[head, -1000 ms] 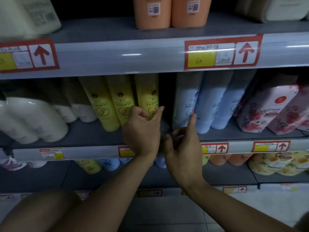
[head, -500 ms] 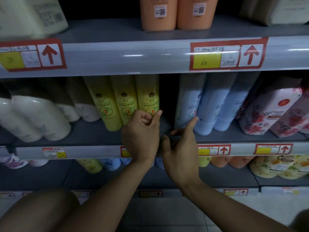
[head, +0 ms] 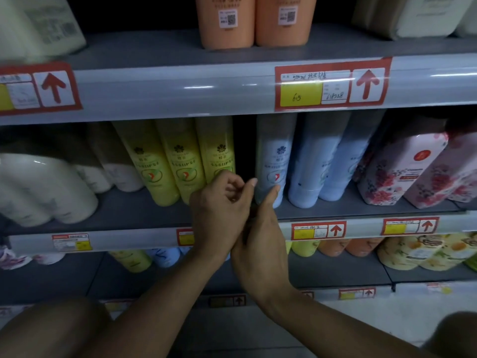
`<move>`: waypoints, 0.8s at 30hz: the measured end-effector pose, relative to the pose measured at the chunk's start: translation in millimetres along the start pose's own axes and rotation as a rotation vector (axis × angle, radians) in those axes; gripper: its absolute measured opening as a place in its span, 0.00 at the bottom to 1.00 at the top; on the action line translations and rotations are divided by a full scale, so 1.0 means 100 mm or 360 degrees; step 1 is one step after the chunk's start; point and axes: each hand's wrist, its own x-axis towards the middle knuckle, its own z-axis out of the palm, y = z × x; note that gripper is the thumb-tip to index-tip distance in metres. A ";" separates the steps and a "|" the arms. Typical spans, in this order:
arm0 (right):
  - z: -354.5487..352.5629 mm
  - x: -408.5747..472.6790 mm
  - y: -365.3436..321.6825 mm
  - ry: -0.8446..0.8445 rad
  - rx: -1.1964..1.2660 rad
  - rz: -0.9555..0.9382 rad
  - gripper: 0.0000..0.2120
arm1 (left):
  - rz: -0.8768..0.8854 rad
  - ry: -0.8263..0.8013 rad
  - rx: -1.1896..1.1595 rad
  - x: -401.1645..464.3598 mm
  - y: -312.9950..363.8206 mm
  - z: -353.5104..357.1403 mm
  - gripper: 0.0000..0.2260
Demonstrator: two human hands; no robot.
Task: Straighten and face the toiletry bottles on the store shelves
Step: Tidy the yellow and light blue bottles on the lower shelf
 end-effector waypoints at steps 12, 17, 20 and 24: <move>-0.64 0.23 0.42 0.0659 0.0059 0.0132 0.20 | -0.0238 -0.0292 -0.0082 -0.04 -0.01 0.25 0.28; -0.90 0.30 0.62 0.0640 -0.0009 0.0212 0.19 | -0.0248 -0.0285 -0.0126 -0.06 0.01 0.29 0.26; -0.95 0.29 0.65 0.0599 -0.0054 0.0177 0.18 | -0.0235 -0.0273 -0.0109 -0.07 0.04 0.29 0.26; -1.03 0.29 0.65 0.0600 -0.0109 0.0154 0.18 | -0.0190 -0.0277 -0.0093 -0.11 0.07 0.26 0.26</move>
